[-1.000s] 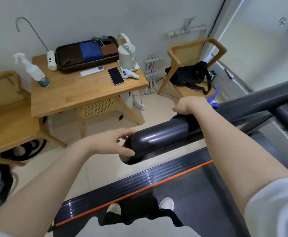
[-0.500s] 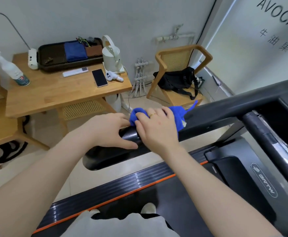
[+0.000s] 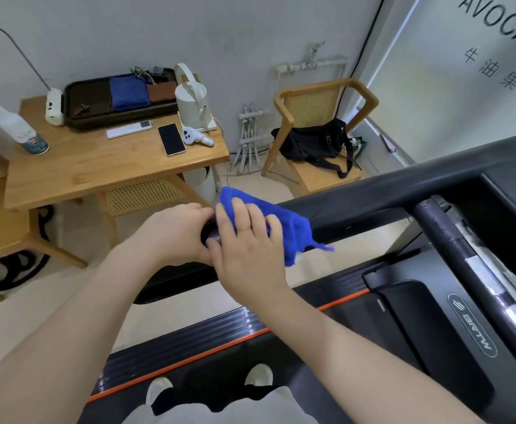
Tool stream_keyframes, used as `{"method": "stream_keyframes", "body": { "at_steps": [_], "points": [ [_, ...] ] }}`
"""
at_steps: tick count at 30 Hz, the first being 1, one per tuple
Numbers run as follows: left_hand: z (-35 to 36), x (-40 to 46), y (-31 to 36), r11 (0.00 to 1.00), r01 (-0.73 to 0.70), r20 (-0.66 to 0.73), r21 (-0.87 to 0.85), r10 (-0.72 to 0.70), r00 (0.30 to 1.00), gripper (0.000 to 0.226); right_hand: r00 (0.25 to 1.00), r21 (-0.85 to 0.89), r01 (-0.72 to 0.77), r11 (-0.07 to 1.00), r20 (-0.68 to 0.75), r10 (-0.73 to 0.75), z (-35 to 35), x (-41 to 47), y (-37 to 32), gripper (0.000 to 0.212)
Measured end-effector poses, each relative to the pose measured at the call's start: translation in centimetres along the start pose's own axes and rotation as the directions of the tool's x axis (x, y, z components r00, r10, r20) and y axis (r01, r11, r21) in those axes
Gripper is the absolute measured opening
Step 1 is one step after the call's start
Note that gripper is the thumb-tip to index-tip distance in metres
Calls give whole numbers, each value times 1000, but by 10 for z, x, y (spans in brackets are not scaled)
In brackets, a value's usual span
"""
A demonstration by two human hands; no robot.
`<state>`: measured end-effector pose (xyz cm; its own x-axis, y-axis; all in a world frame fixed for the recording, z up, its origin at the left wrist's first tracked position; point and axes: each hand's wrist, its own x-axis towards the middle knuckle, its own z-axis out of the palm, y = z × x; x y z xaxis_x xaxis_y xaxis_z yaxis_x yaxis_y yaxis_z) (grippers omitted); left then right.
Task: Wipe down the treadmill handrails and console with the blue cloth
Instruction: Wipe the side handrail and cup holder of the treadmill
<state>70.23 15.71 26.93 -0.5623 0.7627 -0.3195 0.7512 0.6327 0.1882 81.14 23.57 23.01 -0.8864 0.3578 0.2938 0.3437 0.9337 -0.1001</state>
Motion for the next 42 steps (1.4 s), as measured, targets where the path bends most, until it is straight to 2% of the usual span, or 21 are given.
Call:
{"method": "stream_keyframes", "body": {
  "at_steps": [2,4,6,8,11,13,15,17,19,22,25,27,28,29,32,35,38,42],
  "points": [
    [2,0,-2,1000,-9,4,-3,9,1000,49,984,-37,167,985,-51,-169,2,2,18,46],
    [1,0,-2,1000,-13,40,-10,14,999,70,972,-77,200,977,-113,-208,-1,17,48,36],
    [-1,-1,-1,999,-40,72,4,40,997,86,982,-122,67,990,-166,-87,-5,28,81,31],
    [-4,-1,1,998,-65,98,12,64,993,89,973,-101,-61,993,-230,36,-6,28,101,31],
    [-4,2,2,997,-75,129,1,74,989,90,958,-13,-103,995,-269,96,3,16,88,33],
    [-4,5,2,996,-83,134,20,80,988,91,960,44,-129,991,-245,136,13,1,65,41],
    [-6,8,1,992,-111,138,59,102,985,92,968,16,-139,990,-207,139,22,-18,45,52],
    [-10,13,1,980,-182,143,83,169,975,93,975,-30,-133,991,-183,125,29,-33,36,60],
    [-14,19,6,953,-290,160,91,274,948,95,975,11,-135,991,-174,135,29,-41,34,60],
    [-23,25,20,904,-427,177,12,418,891,100,950,136,-255,957,-151,275,28,-46,42,59],
    [-23,33,29,866,-500,128,-35,500,857,97,860,343,-450,825,-84,504,27,-47,44,64],
    [-18,38,31,858,-513,105,37,507,856,97,765,538,-568,622,66,641,26,-48,33,67],
    [-16,40,32,854,-515,110,77,506,855,99,733,601,-596,532,138,666,28,-51,25,70],
    [-15,41,33,849,-517,126,110,504,855,100,733,620,-606,498,192,653,28,-55,16,73],
    [-16,45,34,833,-530,160,160,508,846,101,789,586,-581,565,235,568,36,-68,-10,78],
    [-17,45,31,824,-546,158,153,525,836,100,768,639,-579,507,217,603,40,-68,-26,74],
    [-17,44,30,810,-563,173,166,538,825,97,672,750,-571,335,191,716,41,-50,-21,68],
    [-17,47,29,812,-558,189,173,529,828,101,460,893,-445,69,162,873,37,-21,16,63]
  ]
}}
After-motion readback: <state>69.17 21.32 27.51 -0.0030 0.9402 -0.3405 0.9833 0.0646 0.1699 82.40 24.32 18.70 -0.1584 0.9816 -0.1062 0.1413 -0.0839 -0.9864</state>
